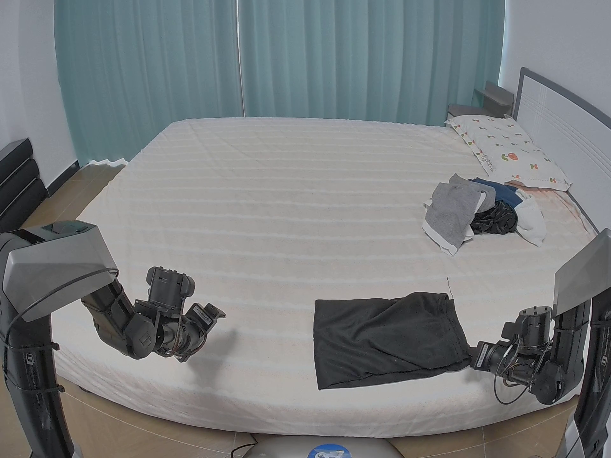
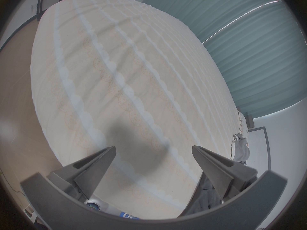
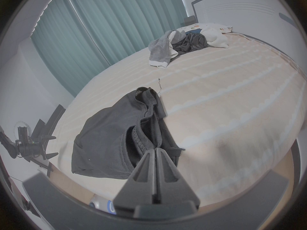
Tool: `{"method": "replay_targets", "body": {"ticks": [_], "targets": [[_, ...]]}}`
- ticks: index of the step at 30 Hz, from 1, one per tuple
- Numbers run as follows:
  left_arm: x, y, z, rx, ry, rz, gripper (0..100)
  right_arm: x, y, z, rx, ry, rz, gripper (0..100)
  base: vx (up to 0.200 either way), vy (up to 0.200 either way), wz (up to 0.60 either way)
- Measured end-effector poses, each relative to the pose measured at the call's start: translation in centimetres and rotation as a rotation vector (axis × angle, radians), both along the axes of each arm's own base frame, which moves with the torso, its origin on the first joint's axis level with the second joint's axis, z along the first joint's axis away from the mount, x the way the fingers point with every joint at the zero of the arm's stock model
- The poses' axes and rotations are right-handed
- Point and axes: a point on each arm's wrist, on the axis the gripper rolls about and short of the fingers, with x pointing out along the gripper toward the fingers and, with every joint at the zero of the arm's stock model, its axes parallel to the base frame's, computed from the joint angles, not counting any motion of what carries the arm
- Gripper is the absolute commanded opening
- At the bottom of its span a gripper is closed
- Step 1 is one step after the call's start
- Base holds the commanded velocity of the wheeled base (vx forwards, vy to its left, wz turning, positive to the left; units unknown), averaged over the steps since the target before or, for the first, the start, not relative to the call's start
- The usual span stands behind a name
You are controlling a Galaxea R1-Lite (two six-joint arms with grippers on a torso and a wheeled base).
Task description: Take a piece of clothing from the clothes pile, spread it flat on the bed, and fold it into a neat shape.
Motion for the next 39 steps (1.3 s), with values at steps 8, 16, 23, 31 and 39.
{"method": "replay_targets", "body": {"ticks": [8, 16, 23, 31, 39], "targets": [[0.0, 0.0, 0.0, 0.000, 0.002, -0.001, 100, -0.4, -0.9, -0.3, -0.038, 0.017, -0.005, 100, 0.000, 0.000, 0.00], [0.0, -0.1, 0.0, -0.002, 0.001, 0.003, 100, -0.3, -1.9, 1.8, 0.020, -0.058, -0.041, 100, 0.000, 0.000, 0.00], [1.0, -0.1, 0.6, -0.035, -0.025, 0.012, 100, 1.2, -2.6, 4.3, 0.089, -0.198, -0.083, 100, 0.000, 0.000, 0.00], [0.7, -0.3, 0.7, -0.046, -0.022, 0.017, 100, 2.6, -1.4, 4.6, 0.332, -0.202, -0.145, 100, 0.025, 0.000, 0.00], [-0.1, -0.2, 0.8, -0.053, -0.029, 0.015, 100, 3.8, -2.9, 2.6, 0.421, -0.138, -0.127, 100, 0.200, 0.000, 0.00]]}}
